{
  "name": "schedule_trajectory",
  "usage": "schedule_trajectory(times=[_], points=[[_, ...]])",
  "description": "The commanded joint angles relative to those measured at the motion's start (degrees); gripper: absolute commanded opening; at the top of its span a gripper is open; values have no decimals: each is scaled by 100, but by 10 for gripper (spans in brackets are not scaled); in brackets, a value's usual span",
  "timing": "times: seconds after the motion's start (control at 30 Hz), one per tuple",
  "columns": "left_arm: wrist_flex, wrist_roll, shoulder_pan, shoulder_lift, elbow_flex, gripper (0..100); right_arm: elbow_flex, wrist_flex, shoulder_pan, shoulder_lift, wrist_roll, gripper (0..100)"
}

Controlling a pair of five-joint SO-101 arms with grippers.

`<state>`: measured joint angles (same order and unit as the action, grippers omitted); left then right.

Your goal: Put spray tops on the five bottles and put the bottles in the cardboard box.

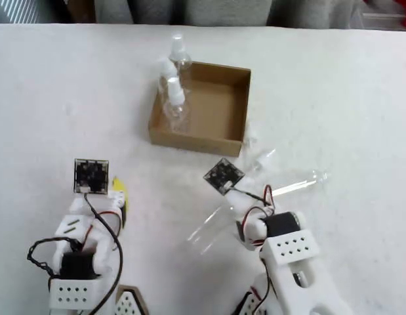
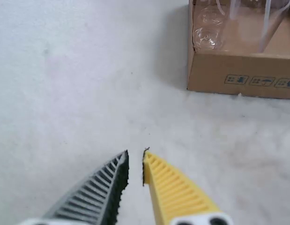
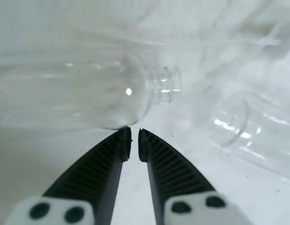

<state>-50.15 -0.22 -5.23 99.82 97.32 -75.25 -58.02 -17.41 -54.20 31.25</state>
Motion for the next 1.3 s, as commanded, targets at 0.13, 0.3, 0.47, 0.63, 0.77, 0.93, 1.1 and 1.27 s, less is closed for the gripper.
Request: schedule_trajectory(times=[0.13, 0.3, 0.47, 0.63, 0.77, 0.93, 1.1, 1.27], points=[[-26, -70, -48, 40, -9, 80, 237, 532, 295, 532, -571, 15], [-26, -70, -57, 40, -9, 80, 1020, 637, 286, 1736, -941, 15], [-105, -70, -48, 40, -9, 80, 1873, 611, 136, 2484, -1310, 15], [-105, -70, -57, 40, -9, 80, 2259, 602, -620, 2818, -1556, 15], [-105, -79, -57, 40, -9, 80, 2418, 629, -1112, 2914, -1741, 15], [-105, -79, -57, 40, -9, 80, 2558, 629, -1385, 2888, -1741, 16], [-105, -79, -57, 40, -9, 80, 3174, 84, -1191, 2879, -1758, 16], [-105, -79, -57, 40, -9, 80, 3956, -1218, -1473, 2695, -1758, 18]])
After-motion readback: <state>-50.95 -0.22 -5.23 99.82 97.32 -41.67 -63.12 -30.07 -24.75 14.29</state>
